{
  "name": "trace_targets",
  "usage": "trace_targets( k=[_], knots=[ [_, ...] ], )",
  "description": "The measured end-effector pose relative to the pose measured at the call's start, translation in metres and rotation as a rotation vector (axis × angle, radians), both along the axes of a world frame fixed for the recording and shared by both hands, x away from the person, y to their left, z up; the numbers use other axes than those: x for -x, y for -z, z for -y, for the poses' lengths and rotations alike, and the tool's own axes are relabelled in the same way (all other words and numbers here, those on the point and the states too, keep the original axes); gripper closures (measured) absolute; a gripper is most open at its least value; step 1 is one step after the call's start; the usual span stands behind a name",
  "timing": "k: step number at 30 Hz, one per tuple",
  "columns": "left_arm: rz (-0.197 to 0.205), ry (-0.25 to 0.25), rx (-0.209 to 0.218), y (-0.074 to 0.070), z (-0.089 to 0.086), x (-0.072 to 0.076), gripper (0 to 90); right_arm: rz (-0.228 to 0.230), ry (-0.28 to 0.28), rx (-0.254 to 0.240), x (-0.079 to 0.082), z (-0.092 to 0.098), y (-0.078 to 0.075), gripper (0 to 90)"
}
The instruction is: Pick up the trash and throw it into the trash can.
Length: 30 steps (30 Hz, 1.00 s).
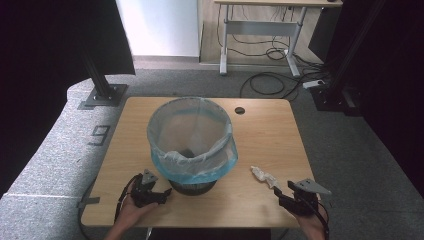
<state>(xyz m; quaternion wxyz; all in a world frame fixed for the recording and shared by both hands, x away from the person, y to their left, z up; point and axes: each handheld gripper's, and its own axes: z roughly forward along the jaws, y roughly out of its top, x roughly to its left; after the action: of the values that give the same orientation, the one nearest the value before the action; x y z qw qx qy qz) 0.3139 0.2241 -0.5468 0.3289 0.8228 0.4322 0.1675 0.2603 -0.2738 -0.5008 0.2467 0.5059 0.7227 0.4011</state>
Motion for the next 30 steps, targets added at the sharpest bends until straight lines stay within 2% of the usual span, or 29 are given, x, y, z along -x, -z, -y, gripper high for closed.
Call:
trace_targets(
  k=[7,15,30],
  knots=[
    [0.000,0.000,0.000,0.000,0.000,0.000,14.5,-0.006,-0.016,0.013,-0.003,-0.007,0.002,39.0],
    [0.000,0.000,0.000,0.000,0.000,0.000,14.5,-0.010,-0.025,0.000,-0.005,-0.016,0.002,39.3],
    [0.000,0.001,-0.002,0.000,0.000,0.000,14.5,-0.048,-0.032,0.031,-0.022,-0.032,0.016,38.7]
  ],
)
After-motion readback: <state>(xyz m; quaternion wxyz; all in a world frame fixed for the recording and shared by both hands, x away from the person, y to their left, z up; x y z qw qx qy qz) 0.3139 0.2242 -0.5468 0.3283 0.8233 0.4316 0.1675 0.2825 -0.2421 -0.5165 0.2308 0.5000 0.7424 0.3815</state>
